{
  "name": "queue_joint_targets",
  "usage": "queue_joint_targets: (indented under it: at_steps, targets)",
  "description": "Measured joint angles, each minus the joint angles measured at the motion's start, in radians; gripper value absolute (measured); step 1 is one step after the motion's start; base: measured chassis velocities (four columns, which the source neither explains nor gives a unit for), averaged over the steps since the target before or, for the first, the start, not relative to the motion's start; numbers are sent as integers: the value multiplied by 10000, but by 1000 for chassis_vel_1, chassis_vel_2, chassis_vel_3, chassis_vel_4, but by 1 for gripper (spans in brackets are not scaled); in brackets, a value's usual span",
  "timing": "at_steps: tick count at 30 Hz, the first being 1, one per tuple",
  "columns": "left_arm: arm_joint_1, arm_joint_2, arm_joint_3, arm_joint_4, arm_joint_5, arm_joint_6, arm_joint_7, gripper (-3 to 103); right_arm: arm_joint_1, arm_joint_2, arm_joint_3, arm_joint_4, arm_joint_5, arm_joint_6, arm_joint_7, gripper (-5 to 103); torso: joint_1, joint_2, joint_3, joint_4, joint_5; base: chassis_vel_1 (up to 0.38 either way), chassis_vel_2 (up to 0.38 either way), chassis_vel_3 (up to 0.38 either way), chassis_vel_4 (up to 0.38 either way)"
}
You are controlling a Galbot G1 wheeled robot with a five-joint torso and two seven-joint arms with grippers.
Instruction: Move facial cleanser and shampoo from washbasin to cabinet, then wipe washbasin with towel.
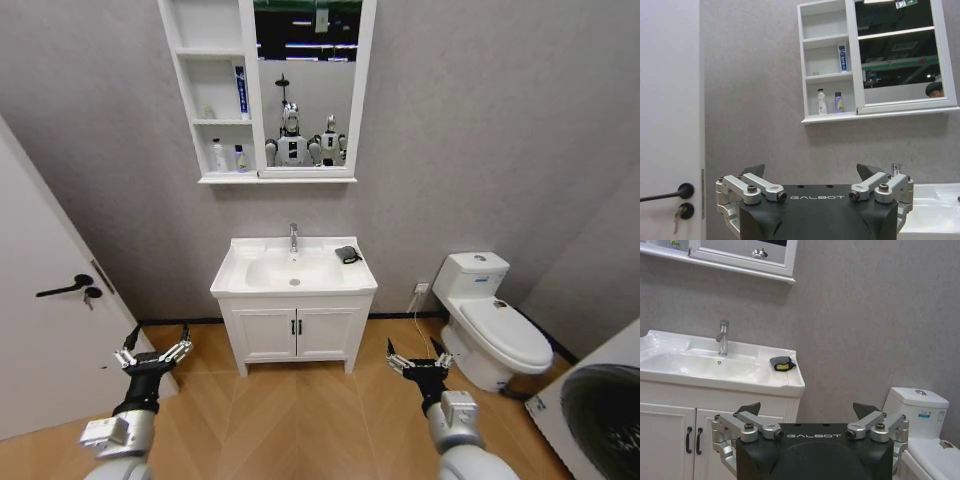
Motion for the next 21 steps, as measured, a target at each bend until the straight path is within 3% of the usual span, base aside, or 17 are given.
queue_joint_targets:
  at_steps: [5, 10, 15, 21]
  targets:
    - [49, -71, -76, 0, -22, -67, 20, 100, 32, -67, -38, -63, 0, 39, -100, 100, -5, 3, -3, -1, -4, 309, -322, -311, 308]
    - [63, -132, -147, 14, -54, -84, 31, 100, 273, -116, -13, -469, -8, 705, -149, 100, -11, 7, -6, -2, -1, 282, -271, -272, 287]
    - [35, -163, -148, 91, -55, -88, 35, 100, 358, -148, 39, -527, -4, 604, -48, 100, -10, 5, -3, -4, 1, 80, -45, -134, 123]
    - [-35, -170, -134, 195, -46, -82, 35, 100, 368, -151, 45, -529, -5, 573, -29, 100, 13, -7, 4, -1, 0, -48, 29, 48, -26]
